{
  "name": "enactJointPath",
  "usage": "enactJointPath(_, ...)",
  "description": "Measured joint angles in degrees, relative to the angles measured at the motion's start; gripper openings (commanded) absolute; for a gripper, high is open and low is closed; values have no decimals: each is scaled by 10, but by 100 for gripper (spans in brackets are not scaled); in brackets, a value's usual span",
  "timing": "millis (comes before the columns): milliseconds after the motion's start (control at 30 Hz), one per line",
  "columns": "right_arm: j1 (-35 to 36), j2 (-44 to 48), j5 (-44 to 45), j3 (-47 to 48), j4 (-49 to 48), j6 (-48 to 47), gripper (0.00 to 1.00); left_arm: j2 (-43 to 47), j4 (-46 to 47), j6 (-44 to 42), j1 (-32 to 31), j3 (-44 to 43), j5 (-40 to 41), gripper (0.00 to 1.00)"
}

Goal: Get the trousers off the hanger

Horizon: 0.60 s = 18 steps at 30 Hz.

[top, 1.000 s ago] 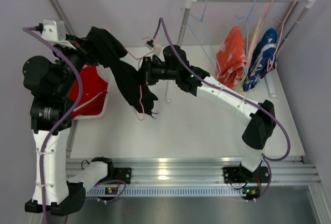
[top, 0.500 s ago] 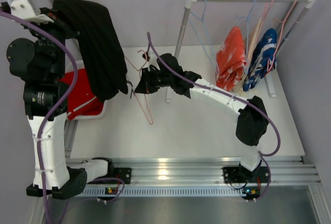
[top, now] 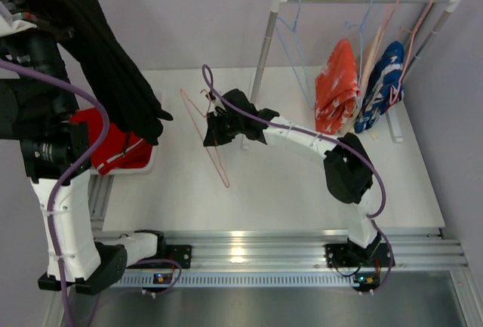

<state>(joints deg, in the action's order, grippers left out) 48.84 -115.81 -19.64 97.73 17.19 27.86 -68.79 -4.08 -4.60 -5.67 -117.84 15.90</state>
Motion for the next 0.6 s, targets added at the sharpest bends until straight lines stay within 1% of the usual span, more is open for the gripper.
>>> enactJointPath(100, -3, -3, 2, 0, 6, -10, 0, 1, 34, -42, 0, 26, 18, 0)
enactJointPath(200, -7, -3, -1, 4, 15, -18, 0, 7, 73, -87, 0, 74, 28, 0)
enactJointPath(367, -8, 5, -15, 7, 34, -36, 0, 16, 168, -170, 4, 202, 26, 0)
enactJointPath(467, -8, 25, -21, 5, 45, -48, 0, 2, 201, -197, 31, 248, 16, 0)
enactJointPath(600, -10, 76, -35, -14, 47, -54, 0, -45, 221, -198, 104, 252, 12, 0)
